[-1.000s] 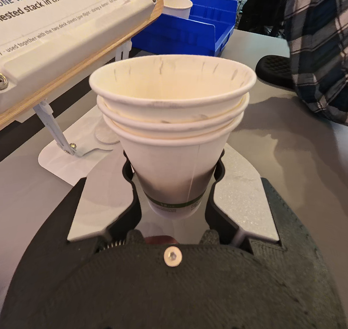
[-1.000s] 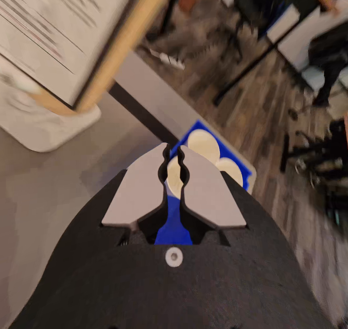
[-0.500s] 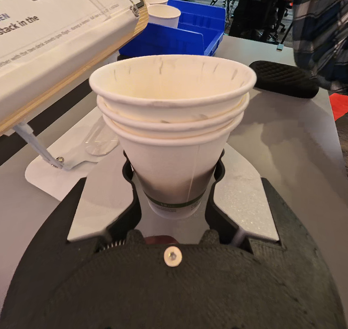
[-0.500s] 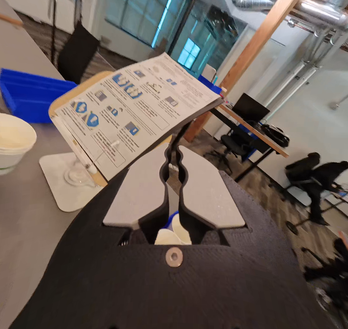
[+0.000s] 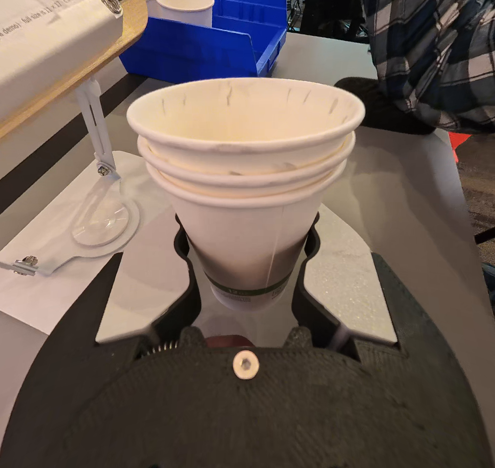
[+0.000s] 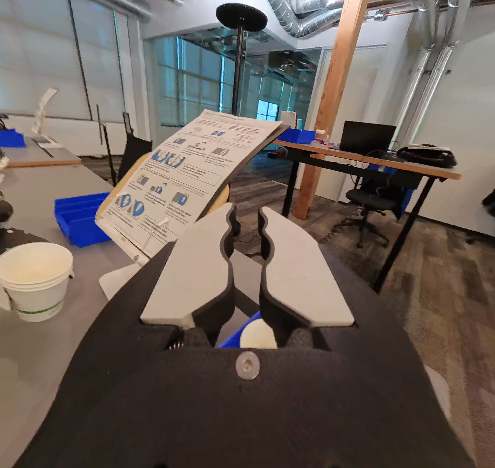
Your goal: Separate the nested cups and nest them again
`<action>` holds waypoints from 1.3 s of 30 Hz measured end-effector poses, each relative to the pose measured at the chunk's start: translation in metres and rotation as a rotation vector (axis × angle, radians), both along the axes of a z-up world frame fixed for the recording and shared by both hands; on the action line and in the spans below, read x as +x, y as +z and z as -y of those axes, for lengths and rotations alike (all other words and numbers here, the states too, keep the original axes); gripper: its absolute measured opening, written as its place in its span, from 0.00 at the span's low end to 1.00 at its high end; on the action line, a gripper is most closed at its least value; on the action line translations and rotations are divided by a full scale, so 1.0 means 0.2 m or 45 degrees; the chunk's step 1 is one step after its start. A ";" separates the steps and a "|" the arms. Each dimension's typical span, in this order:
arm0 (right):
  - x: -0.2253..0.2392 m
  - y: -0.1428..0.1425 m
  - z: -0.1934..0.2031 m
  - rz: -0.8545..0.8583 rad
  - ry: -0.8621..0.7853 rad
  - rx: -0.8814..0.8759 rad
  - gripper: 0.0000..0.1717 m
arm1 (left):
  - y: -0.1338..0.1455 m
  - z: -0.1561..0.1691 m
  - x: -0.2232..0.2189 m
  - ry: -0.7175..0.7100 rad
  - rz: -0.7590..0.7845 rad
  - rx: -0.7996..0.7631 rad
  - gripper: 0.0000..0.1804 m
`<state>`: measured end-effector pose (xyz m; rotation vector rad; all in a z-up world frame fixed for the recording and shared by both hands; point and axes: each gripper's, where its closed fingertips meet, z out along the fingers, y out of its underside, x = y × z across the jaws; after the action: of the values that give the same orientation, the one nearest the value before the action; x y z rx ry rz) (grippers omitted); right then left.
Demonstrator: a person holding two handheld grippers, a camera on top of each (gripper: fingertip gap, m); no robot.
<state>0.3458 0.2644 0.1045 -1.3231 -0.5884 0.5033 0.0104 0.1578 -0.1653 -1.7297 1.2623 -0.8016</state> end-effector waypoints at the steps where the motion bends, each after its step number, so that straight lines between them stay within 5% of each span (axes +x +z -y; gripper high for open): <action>1: -0.02 -0.01 0.01 -0.033 0.011 -0.008 0.09 | 0.01 0.00 0.00 0.007 0.006 0.002 0.48; 7: -0.63 -0.10 0.14 0.218 0.329 -0.019 0.09 | 0.09 -0.02 0.00 0.024 0.064 0.008 0.48; 11: -1.14 -0.35 0.37 0.660 0.692 0.007 0.09 | 0.19 -0.08 0.03 0.032 0.100 -0.013 0.48; 15: -1.43 -0.53 0.53 0.877 0.892 0.034 0.11 | 0.30 -0.17 0.09 0.025 0.057 0.045 0.48; 22: -1.47 -0.59 0.52 0.980 0.829 0.048 0.08 | 0.39 -0.29 0.21 -0.022 -0.072 0.181 0.48; 39: -1.48 -0.66 0.51 1.001 0.852 -0.083 0.02 | 0.39 -0.30 0.19 0.000 -0.183 0.284 0.48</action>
<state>0.0502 0.1633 -0.0278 -1.3529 -1.7094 0.5272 0.0479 0.2174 -0.0873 -1.6283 1.3915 -0.5218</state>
